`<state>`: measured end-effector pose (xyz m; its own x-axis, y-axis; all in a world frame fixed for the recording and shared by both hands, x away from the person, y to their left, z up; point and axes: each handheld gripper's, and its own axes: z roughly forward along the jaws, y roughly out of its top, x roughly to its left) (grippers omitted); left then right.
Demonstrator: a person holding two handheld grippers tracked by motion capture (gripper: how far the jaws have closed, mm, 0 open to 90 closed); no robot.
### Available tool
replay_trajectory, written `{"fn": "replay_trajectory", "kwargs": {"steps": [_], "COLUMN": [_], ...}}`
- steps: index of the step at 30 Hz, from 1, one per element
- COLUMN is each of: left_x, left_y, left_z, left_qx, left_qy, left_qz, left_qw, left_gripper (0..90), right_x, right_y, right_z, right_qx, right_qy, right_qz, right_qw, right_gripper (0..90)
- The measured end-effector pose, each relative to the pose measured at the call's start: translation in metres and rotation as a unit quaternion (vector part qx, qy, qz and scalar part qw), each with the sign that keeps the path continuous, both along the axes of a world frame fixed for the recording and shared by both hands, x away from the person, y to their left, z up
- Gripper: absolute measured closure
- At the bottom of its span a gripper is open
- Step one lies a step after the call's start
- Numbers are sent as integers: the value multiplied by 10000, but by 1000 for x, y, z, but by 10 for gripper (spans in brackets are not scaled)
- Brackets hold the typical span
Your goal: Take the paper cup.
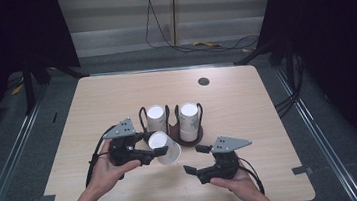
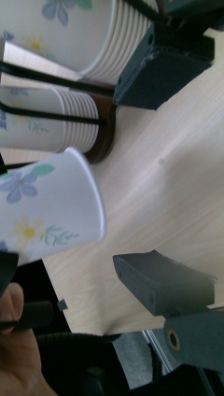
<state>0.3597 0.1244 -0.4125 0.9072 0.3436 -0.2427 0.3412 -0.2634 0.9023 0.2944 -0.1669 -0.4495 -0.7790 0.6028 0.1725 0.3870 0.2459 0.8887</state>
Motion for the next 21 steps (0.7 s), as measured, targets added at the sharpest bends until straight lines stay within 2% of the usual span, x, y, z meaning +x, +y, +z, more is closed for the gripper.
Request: {"fn": "replay_trajectory", "kwargs": {"steps": [2, 3, 4, 5, 7, 14, 21], "left_x": [0, -1, -1, -1, -4, -10, -15], "left_y": [-1, -4, -4, -7, -10, -14, -18], "left_z": [-2, -5, -5, -8, -10, -12, -12], "left_qx": [9, -42, -42, -191, -140, -172, -125], "left_qy": [53, 162, 162, 315, 310, 366, 338], "left_qz": [17, -34, -34, -108, -104, -196, -288], "left_qw": [10000, 9999, 9999, 9993, 9994, 9990, 9989], "left_gripper": [348, 348, 349, 349, 350, 350, 350], "right_x": [-1, -3, -3, -5, -5, -6, -6], "right_y": [1, 2, 2, 3, 4, 6, 9], "right_z": [0, -2, -2, -3, -4, -8, -9], "right_qx": [7, 25, 25, 1, 35, 137, 126], "right_qy": [-7, -10, -10, -41, -39, -61, -113], "right_qz": [33, 105, 105, 144, 163, 251, 380], "right_qw": [10000, 9999, 9999, 9999, 9999, 9996, 9991], "right_gripper": [190, 204, 204, 205, 202, 153, 139]}}
